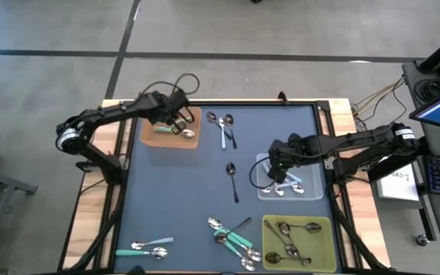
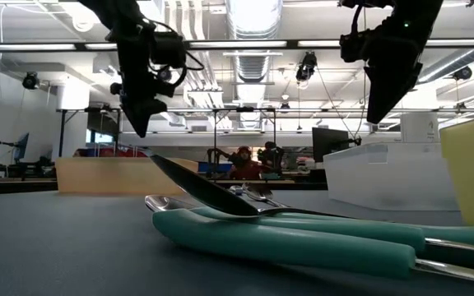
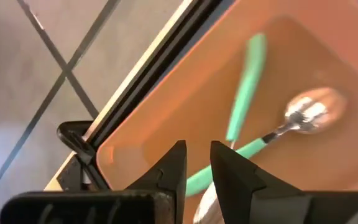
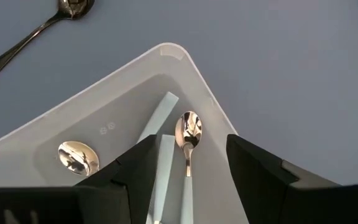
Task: Sort silverware by color (type)
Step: Put the white spoon into the transparent bin
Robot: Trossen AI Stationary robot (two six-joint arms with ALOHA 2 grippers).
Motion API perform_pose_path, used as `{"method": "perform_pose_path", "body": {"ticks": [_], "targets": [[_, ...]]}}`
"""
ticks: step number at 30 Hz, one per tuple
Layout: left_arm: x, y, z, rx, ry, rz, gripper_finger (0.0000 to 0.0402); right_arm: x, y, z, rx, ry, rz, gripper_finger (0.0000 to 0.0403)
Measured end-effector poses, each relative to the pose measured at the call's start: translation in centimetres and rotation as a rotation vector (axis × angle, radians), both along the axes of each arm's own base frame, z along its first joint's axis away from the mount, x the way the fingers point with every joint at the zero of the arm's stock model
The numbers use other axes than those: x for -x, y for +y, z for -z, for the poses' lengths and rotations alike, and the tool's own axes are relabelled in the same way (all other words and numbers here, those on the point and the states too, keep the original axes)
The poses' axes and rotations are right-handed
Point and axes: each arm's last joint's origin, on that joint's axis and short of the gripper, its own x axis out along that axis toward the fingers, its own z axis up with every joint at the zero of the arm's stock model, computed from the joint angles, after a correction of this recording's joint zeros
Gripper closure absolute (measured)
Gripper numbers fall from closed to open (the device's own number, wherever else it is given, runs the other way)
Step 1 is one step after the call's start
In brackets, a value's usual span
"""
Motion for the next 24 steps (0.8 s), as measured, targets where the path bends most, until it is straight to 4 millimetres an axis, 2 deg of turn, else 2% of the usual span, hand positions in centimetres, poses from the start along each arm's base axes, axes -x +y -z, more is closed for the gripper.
{"method": "perform_pose_path", "body": {"ticks": [3,6,11,14,18,21,24], "targets": [[0.3,0.5,0.1,0.052,-0.027,0.015,0.0352,-0.1,0.0,0.0,0.000,-0.006,0.002,0.0218],[-0.2,0.1,0.1,0.170,-0.120,0.092,0.0354,-0.1,0.0,0.0,-0.001,-0.011,0.000,0.0218],[-1.9,-2.4,0.2,0.331,-0.243,0.202,0.0355,-0.1,0.0,0.0,-0.001,-0.011,-0.001,0.0218],[-3.5,-5.2,0.1,0.418,-0.296,0.276,0.0354,-0.1,0.0,0.0,-0.001,-0.013,0.000,0.0218],[-5.4,-10.5,0.0,0.495,-0.326,0.379,0.0354,-0.1,0.0,0.0,-0.001,-0.015,-0.001,0.0218],[-6.1,-14.9,0.2,0.547,-0.320,0.416,0.0354,-0.1,0.0,0.0,-0.001,-0.015,0.000,0.0218],[-6.1,-18.9,0.3,0.558,-0.319,0.381,0.0354,-0.2,0.0,-0.1,-0.001,-0.017,0.000,0.0218]]}}
